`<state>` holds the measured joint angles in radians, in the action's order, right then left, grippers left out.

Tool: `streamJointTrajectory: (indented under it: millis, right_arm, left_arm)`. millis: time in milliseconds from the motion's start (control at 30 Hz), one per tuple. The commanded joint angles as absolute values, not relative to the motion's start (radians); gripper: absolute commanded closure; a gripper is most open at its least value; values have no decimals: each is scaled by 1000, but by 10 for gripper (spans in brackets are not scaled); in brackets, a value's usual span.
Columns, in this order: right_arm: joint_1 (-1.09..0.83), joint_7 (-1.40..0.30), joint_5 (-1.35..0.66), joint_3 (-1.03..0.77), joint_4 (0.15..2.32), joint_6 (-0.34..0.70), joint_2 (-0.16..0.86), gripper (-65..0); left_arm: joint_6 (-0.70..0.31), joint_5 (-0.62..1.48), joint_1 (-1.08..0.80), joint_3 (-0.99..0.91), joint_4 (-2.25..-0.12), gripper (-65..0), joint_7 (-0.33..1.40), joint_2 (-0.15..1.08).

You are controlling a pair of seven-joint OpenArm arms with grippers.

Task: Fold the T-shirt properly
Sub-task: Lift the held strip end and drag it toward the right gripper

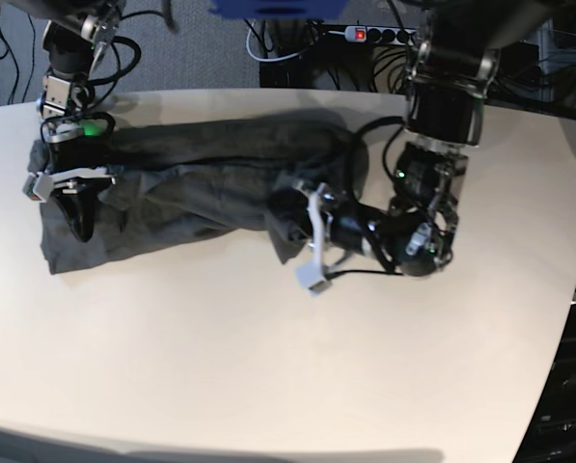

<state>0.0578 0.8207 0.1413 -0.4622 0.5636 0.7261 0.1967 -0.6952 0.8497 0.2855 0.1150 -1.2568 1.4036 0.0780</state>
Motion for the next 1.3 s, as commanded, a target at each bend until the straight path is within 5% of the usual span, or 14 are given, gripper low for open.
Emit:
streamJointTrajectory:
  millis: [0,400,1267]
  right_arm:
    - [27,593,282,-444,519,696,162,-6]
    - [36,591,282,-444,519,696,163,-6]
    - [39,565,282,-403,519,628,143,-6]
  left_arm:
    - [-698,868,314,73,-1276,-27,1396,99]
    - [-698,946,349,-33,-1268,-27,1396,363]
    - [-698,1250,332,81,-1279,-27,1396,559]
